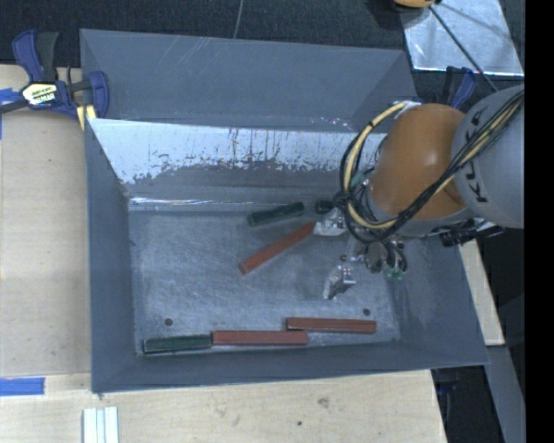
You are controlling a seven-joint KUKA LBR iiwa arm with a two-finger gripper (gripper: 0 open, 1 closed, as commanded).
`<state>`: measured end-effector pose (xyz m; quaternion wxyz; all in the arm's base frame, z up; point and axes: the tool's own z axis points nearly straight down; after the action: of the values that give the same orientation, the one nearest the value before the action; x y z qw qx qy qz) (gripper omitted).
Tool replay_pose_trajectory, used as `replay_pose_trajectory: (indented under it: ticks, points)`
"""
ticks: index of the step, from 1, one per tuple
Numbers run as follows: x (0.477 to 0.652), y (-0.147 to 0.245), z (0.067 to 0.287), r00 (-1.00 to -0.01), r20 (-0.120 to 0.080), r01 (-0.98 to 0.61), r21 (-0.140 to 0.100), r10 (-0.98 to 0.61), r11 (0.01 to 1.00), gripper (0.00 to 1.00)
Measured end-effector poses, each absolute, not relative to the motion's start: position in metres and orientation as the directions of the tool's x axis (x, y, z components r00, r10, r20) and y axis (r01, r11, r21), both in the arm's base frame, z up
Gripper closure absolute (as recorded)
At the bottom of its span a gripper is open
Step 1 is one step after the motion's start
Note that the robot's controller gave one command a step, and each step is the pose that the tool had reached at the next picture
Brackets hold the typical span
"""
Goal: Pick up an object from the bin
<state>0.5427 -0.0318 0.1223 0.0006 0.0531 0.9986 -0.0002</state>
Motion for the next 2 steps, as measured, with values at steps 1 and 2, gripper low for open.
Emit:
replay_pose_trajectory:
  ticks: [1,2]
  points:
    - [0.586,-0.017,0.092,-0.973,-0.006,0.232,0.008,0.232,0.973,0.0]
    - [0.601,0.035,0.092,-1.0,-0.004,0.013,0.0,0.013,1.0,1.0]
